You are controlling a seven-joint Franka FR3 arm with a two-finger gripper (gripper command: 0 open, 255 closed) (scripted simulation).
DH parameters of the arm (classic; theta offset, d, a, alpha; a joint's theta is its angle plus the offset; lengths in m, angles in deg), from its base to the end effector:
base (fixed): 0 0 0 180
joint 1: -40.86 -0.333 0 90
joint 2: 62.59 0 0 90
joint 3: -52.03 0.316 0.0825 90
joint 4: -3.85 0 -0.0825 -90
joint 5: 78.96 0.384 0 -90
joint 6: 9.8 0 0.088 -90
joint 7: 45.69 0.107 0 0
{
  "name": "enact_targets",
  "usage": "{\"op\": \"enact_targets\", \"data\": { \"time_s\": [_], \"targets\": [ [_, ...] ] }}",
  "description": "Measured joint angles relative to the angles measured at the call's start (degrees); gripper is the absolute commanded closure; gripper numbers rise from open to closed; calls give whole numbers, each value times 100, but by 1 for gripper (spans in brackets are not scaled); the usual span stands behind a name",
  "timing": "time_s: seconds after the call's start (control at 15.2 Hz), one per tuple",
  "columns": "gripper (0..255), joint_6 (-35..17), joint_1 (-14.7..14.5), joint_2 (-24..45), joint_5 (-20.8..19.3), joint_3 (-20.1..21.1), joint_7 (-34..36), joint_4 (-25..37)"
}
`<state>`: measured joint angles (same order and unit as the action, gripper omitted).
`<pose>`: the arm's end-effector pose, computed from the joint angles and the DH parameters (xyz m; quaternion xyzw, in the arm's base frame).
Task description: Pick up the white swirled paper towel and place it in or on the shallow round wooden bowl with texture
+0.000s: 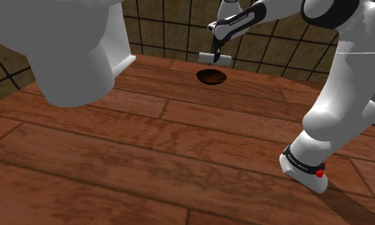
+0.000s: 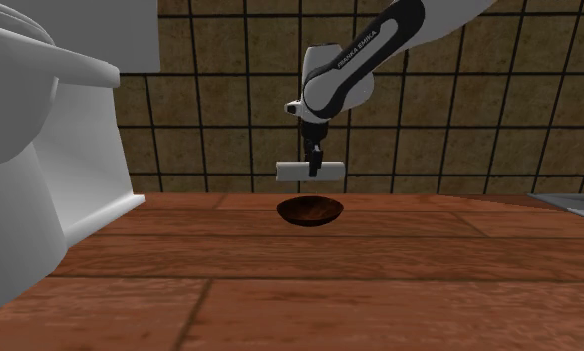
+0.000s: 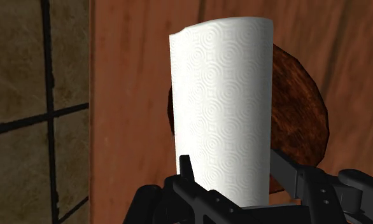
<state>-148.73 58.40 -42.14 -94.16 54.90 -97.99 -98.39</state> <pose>0.6470 -0.1736 0.3845 0.9028 0.3959 0.0668 0.1542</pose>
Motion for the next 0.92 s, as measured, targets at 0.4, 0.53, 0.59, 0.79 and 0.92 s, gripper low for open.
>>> {"op": "enact_targets", "data": {
  "time_s": [0.4, 0.53, 0.59, 0.79, 0.92],
  "targets": [
    [255, -364, -18, 237, -99, -47, 109, -134],
    [255, -474, -17, 306, -126, -63, 133, -175],
    [255, -525, -25, 337, -143, -72, 158, -196],
    [255, -718, -47, 468, -206, -104, 235, -262],
    [255, -837, -64, 564, -246, -128, 285, -289]
  ]
}}
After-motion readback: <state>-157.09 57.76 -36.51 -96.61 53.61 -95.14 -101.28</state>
